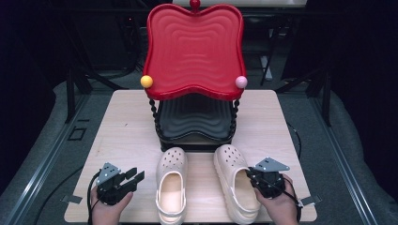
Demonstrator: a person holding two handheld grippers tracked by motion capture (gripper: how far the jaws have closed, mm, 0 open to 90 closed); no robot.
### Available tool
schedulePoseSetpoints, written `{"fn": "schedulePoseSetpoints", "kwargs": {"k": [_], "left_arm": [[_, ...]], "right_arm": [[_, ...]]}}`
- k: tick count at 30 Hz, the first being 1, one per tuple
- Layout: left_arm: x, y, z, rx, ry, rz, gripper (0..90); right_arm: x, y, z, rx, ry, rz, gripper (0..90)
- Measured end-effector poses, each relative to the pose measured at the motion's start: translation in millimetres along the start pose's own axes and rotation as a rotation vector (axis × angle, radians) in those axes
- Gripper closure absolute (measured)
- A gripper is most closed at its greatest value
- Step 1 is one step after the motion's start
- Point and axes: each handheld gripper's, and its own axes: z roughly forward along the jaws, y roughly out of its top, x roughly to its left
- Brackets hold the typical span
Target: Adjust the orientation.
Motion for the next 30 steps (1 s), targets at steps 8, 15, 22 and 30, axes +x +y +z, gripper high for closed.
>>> {"fn": "schedulePoseSetpoints", "kwargs": {"k": [8,15,22,30], "left_arm": [[-6.3,-1.1,0.4,-0.007,-0.02,0.011,62.0],[-13.3,-2.2,3.3,0.001,-0.042,0.026,62.0],[-17.1,-3.0,4.4,0.003,-0.053,0.032,62.0],[-29.2,-1.9,7.3,0.007,-0.133,0.042,58.9]], "right_arm": [[33.1,12.0,7.4,-0.014,-0.014,0.004,82.9],[50.4,19.2,16.6,-0.024,-0.001,0.046,82.4],[58.3,22.6,19.3,0.003,0.014,0.056,81.6],[70.6,24.0,25.9,-0.004,0.015,0.066,79.3]]}}
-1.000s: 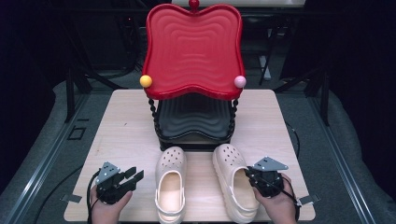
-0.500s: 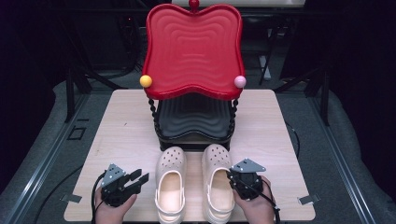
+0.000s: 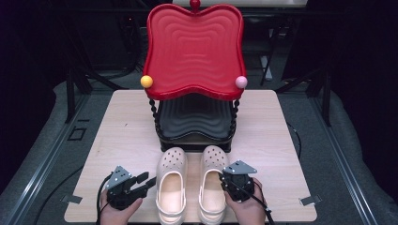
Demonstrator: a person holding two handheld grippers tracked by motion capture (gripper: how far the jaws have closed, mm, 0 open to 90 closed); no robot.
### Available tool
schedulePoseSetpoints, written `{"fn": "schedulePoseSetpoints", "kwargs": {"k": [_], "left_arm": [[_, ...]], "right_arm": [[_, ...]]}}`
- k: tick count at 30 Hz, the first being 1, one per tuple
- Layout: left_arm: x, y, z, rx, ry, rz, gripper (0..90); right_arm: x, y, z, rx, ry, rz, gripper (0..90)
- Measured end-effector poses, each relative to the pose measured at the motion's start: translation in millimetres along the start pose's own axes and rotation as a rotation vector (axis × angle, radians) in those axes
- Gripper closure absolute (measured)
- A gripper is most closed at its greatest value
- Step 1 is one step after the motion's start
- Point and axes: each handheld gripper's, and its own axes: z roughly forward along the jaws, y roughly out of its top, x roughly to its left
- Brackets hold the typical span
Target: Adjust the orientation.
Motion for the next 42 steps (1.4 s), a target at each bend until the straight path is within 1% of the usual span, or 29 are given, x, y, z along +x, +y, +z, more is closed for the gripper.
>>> {"fn": "schedulePoseSetpoints", "kwargs": {"k": [1,2,3,5,6,7,8,10,13,14,15,16,17,20,22,23,26,27,28,30,31,32,33,34,35,39,40,41,42], "left_arm": [[-2.1,0.2,1.1,0.0,-0.006,0.003,58.4],[-3.9,0.6,2.1,0.001,-0.007,0.007,58.2],[-5.2,0.8,3.5,0.003,-0.016,0.008,57.9],[-8.6,1.1,6.5,0.008,-0.026,0.013,56.8],[-10.5,0.8,8.4,0.01,-0.027,0.015,56.8],[-12.0,0.6,10.0,0.016,-0.031,0.021,55.9],[-13.8,0.0,11.9,0.015,-0.03,0.028,55.9],[-16.8,-1.0,15.3,0.033,-0.01,0.053,55.4],[-20.6,-3.6,21.3,0.057,0.019,0.062,55.4],[-21.3,-4.5,23.4,0.061,0.021,0.066,55.4],[-22.5,-5.3,25.2,0.067,0.031,0.066,55.9],[-23.0,-5.7,26.0,0.068,0.044,0.076,56.0],[-23.5,-5.6,26.2,0.074,0.06,0.081,57.7],[-22.0,-6.0,27.1,0.068,0.07,0.063,63.4],[-21.6,-5.8,26.9,0.07,0.071,0.053,64.7],[-21.9,-5.8,27.1,0.068,0.072,0.055,65.3],[-24.4,-5.5,27.7,0.055,0.075,0.056,69.4],[-25.9,-5.3,28.9,0.053,0.075,0.056,71.2],[-27.2,-4.8,30.4,0.049,0.071,0.066,71.8],[-29.8,-3.5,33.3,0.05,0.063,0.074,72.6],[-30.8,-2.7,34.4,0.05,0.063,0.073,72.9],[-31.8,-2.0,35.7,0.053,0.064,0.069,73.4],[-33.6,-0.8,38.0,0.052,0.072,0.06,73.5],[-33.6,-0.8,38.0,0.052,0.072,0.06,73.5],[-34.4,-0.5,38.8,0.053,0.08,0.054,73.5],[-37.3,-0.2,41.1,0.043,0.108,0.035,73.7],[-37.8,0.1,40.9,0.045,0.113,0.031,73.8],[-37.9,0.1,41.2,0.043,0.113,0.025,73.8],[-37.7,0.3,41.1,0.043,0.108,0.018,73.7]], "right_arm": [[0.8,-0.8,1.6,-0.023,-0.005,-0.001,78.9],[-0.1,-0.6,0.0,-0.006,0.004,-0.002,78.3],[-0.9,-1.0,-0.3,-0.008,0.01,0.005,77.4],[-2.9,-3.4,-2.2,-0.036,0.035,0.017,72.3],[-2.9,-3.4,-2.2,-0.036,0.035,0.017,72.3],[-3.2,-5.8,-4.9,-0.071,0.033,0.017,68.3],[-3.2,-5.8,-4.9,-0.071,0.033,0.017,68.3],[-4.2,-9.3,-6.8,-0.101,0.019,0.008,65.5],[-8.1,-17.7,-8.5,-0.066,0.028,0.025,63.0],[-8.1,-17.7,-8.5,-0.066,0.028,0.025,63.0],[-7.7,-20.1,-5.2,-0.086,0.022,0.033,63.0],[-8.5,-21.2,-6.5,-0.05,0.03,0.03,63.0],[-8.7,-22.3,-5.4,-0.04,0.036,0.03,63.5],[-7.5,-25.1,0.6,-0.042,0.046,0.044,69.0],[-6.3,-25.6,1.5,-0.042,0.051,0.056,71.6],[-6.4,-24.7,-0.5,-0.022,0.054,0.049,72.9],[-5.3,-24.2,-0.3,-0.039,0.05,0.058,76.6],[-4.0,-24.1,1.1,-0.057,0.046,0.065,76.7],[-3.8,-23.0,-0.9,-0.036,0.054,0.063,76.8],[-1.6,-22.2,0.8,-0.077,0.052,0.074,76.9],[-1.3,-21.1,-1.2,-0.052,0.057,0.071,77.0],[-0.2,-21.2,1.4,-0.084,0.055,0.075,77.3],[0.1,-20.1,0.6,-0.054,0.062,0.072,78.0],[0.1,-20.1,0.6,-0.054,0.062,0.072,78.0],[0.6,-20.4,3.5,-0.076,0.061,0.078,78.2],[-2.9,-20.2,3.8,-0.068,0.083,0.091,79.4],[-4.4,-20.4,3.3,-0.061,0.083,0.082,80.6],[-7.0,-19.9,-0.4,-0.02,0.093,0.083,81.3],[-7.9,-21.4,1.6,-0.043,0.091,0.097,81.4]]}}
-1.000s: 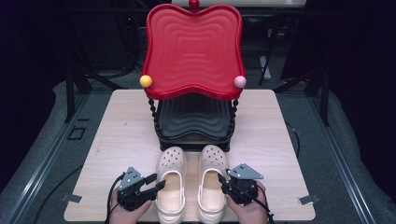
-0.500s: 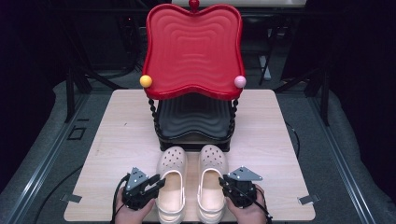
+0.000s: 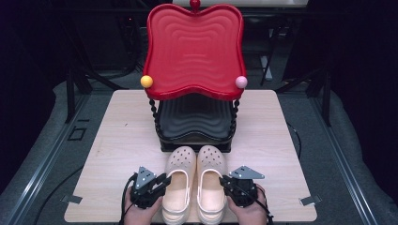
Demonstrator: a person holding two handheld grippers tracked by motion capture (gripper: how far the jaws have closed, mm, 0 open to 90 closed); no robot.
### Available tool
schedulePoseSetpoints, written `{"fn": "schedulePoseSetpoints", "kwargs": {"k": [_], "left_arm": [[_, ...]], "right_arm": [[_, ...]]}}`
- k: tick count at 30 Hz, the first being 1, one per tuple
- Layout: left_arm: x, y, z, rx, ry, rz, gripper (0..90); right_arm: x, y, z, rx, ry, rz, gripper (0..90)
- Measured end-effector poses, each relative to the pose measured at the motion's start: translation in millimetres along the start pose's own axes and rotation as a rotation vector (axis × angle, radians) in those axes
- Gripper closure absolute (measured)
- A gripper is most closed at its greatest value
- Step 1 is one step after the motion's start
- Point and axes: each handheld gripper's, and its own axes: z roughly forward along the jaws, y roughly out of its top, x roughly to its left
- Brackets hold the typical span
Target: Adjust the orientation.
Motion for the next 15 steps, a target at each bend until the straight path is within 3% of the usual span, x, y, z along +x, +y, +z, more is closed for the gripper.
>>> {"fn": "schedulePoseSetpoints", "kwargs": {"k": [5,6,7,9,10,15], "left_arm": [[-2.5,0.0,-0.8,0.0,-0.01,-0.015,72.5],[-3.3,-0.3,-1.9,-0.001,-0.016,-0.027,72.1],[-3.6,-1.1,-2.9,-0.009,-0.03,-0.04,71.5],[-4.1,-1.5,-4.8,-0.009,-0.036,-0.051,71.5],[-3.8,-1.2,-4.5,-0.012,-0.036,-0.053,71.6],[-1.5,-0.5,-0.9,-0.028,-0.039,-0.056,71.3]], "right_arm": [[3.3,-0.6,-0.3,-0.006,0.006,-0.004,81.6],[2.7,0.7,-3.1,0.031,0.018,0.003,81.7],[1.1,-0.8,-0.7,0.005,0.052,0.039,81.7],[0.5,-1.1,-1.5,0.024,0.073,0.055,81.7],[1.1,-1.9,0.9,-0.003,0.078,0.061,81.8],[3.8,-0.8,3.4,-0.008,0.065,0.034,81.3]]}}
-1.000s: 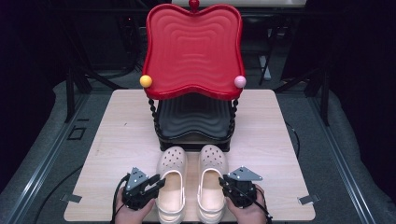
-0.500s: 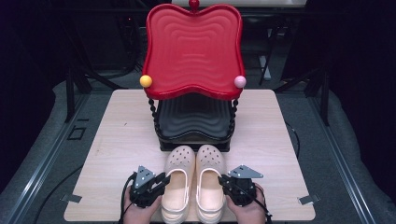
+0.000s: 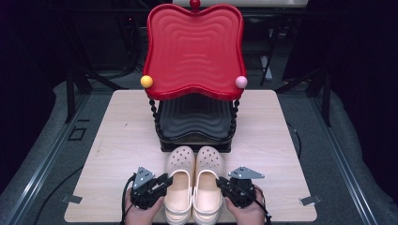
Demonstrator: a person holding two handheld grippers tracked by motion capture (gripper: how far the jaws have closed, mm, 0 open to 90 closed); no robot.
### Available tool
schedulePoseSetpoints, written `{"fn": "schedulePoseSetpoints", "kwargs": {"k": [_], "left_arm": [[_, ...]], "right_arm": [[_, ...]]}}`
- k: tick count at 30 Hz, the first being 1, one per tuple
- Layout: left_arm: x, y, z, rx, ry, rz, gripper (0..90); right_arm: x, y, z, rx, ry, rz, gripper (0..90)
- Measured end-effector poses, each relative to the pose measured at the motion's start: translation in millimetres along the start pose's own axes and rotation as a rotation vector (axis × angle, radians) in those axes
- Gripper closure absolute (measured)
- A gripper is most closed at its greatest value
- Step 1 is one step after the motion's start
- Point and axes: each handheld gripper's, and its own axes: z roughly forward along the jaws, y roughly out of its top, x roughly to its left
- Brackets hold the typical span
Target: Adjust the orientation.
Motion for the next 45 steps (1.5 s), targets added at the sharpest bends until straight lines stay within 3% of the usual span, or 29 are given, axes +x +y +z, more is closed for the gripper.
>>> {"fn": "schedulePoseSetpoints", "kwargs": {"k": [4,6,8,10,12,14,15,17,19,23,26,27,28,30,32,33,34,35,36,45], "left_arm": [[4.6,-0.4,-2.0,-0.011,-0.027,-0.02,65.7],[5.4,-0.5,-3.8,-0.011,-0.022,-0.016,63.3],[6.0,-1.5,-6.2,-0.016,-0.022,-0.015,61.9],[7.2,-2.8,-7.8,-0.011,-0.021,-0.006,60.8],[8.5,-4.2,-7.4,-0.012,-0.02,-0.009,60.4],[8.8,-4.8,-5.1,-0.001,-0.022,-0.009,60.0],[8.3,-5.2,-3.8,0.006,-0.017,-0.005,59.7],[6.9,-5.4,-0.8,0.016,-0.008,0.012,59.8],[5.3,-5.7,3.6,0.02,-0.007,0.016,59.6],[2.5,-3.4,7.0,0.015,0.014,0.042,59.8],[2.9,1.1,7.3,-0.015,0.006,0.057,61.5],[2.2,2.2,8.5,-0.008,0.011,0.066,62.9],[1.8,3.1,9.3,-0.002,0.013,0.073,63.2],[0.4,3.2,10.4,-0.002,0.024,0.076,64.3],[-1.5,3.5,10.7,0.002,0.039,0.089,65.7],[-2.7,3.7,11.0,0.002,0.046,0.09,66.3],[-3.1,4.1,10.6,0.004,0.049,0.091,66.8],[-3.4,4.2,10.5,0.003,0.049,0.091,68.0],[-3.7,4.1,10.6,0.001,0.049,0.086,68.7],[-5.7,3.8,6.7,0.0,0.056,0.071,73.1]], "right_arm": [[1.9,-0.6,0.4,-0.011,-0.011,-0.025,78.0],[2.4,-0.9,-1.0,-0.021,-0.021,-0.041,73.4],[3.1,-1.3,-4.0,0.003,-0.043,-0.057,69.4],[5.1,-3.7,-1.8,-0.037,-0.054,-0.058,66.5],[6.2,-3.7,-3.3,-0.023,-0.066,-0.072,63.5],[7.7,-4.6,2.0,-0.071,-0.093,-0.078,62.1],[7.7,-3.4,0.2,-0.03,-0.092,-0.082,61.3],[9.9,-2.8,3.8,-0.038,-0.092,-0.083,61.3],[12.1,-1.6,6.7,-0.037,-0.105,-0.106,61.4],[14.5,1.7,13.7,-0.09,-0.143,-0.139,64.2],[15.0,5.8,13.5,-0.074,-0.146,-0.164,67.6],[15.2,5.7,16.9,-0.106,-0.152,-0.172,69.0],[15.4,6.5,15.6,-0.078,-0.155,-0.181,69.3],[15.7,6.9,17.9,-0.094,-0.159,-0.195,70.6],[16.4,8.5,16.8,-0.071,-0.164,-0.208,72.7],[16.8,8.8,17.9,-0.079,-0.166,-0.216,74.0],[18.0,10.3,15.3,-0.04,-0.169,-0.223,75.2],[18.9,10.0,17.9,-0.071,-0.173,-0.229,76.8],[20.4,10.7,16.4,-0.048,-0.179,-0.239,78.1],[22.0,8.6,15.5,-0.063,-0.165,-0.256,82.1]]}}
